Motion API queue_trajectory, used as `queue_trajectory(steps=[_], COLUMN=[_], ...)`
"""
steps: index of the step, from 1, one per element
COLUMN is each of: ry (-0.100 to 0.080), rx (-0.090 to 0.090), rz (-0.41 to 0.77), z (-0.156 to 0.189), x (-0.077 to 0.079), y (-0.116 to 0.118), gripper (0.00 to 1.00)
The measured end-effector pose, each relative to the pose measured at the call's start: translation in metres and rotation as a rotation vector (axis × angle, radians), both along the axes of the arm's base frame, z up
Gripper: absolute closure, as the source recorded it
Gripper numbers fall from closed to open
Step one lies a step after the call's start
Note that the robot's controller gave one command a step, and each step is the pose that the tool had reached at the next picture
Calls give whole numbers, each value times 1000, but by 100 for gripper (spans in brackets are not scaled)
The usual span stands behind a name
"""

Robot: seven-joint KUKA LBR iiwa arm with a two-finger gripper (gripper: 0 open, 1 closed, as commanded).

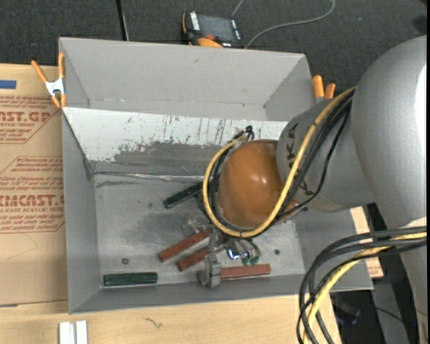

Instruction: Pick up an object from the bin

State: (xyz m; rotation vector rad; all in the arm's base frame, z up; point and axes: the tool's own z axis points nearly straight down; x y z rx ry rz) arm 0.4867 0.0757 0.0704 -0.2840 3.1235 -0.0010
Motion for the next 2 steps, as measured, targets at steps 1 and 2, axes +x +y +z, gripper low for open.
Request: queue_trajectory(steps=[1, 2], ry=[5, -4], rx=[2, 1], rz=[6, 26], z=[2, 130], x=[-1, 15], y=[4, -14], gripper=[100, 100])
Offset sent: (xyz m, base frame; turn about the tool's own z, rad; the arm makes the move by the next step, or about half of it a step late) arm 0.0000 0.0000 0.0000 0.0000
